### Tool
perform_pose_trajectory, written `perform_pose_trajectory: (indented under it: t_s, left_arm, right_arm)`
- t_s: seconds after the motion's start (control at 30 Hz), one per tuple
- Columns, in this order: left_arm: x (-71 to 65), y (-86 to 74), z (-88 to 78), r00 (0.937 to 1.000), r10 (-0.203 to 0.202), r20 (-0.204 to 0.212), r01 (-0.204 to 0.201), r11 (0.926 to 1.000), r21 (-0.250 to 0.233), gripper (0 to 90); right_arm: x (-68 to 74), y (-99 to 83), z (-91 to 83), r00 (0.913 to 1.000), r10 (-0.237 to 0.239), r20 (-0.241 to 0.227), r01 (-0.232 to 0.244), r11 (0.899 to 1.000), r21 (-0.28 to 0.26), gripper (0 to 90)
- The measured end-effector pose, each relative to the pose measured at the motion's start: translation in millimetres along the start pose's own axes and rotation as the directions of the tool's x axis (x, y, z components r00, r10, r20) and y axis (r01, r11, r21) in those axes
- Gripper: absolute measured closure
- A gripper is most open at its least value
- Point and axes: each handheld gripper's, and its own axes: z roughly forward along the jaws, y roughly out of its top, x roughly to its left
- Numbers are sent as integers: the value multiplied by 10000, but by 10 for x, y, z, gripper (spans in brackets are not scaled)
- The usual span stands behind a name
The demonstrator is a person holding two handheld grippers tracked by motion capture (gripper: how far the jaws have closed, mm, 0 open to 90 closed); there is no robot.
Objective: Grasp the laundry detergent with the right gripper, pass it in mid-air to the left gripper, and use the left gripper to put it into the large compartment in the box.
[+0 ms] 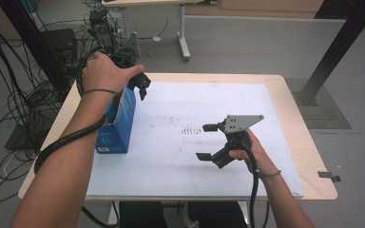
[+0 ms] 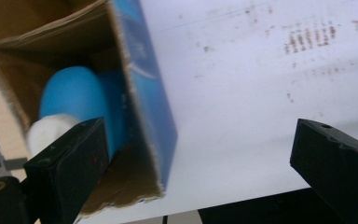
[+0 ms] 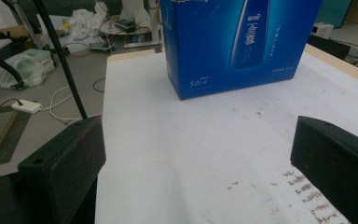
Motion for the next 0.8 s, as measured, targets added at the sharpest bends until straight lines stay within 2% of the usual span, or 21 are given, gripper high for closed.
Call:
perform_pose_trajectory:
  t_s: [0.2, 0.33, 0.43, 0.6, 0.8]
  left_arm:
    - [-264, 29, 20, 9970, 724, 279, -724, 9974, -7, 51]
    - [-449, 44, 36, 9921, 1187, 406, -1188, 9929, -16, 51]
    - [-593, 55, 45, 9874, 1544, 349, -1545, 9880, 12, 51]
    - [-790, 54, 84, 9795, 1979, 380, -1981, 9802, 32, 51]
    - [-942, 53, 146, 9730, 2275, 377, -2283, 9735, 169, 51]
  right_arm:
    - [13, -4, -3, 10000, 12, 40, -12, 10000, -19, 33]
    - [24, -6, -2, 10000, 15, 45, -15, 10000, -9, 33]
    - [25, -9, -8, 10000, 4, 38, -4, 10000, -30, 33]
    - [28, -7, -15, 10000, 43, 46, -43, 10000, -37, 33]
    - [20, -9, -1, 10000, -5, 4, 5, 10000, -31, 33]
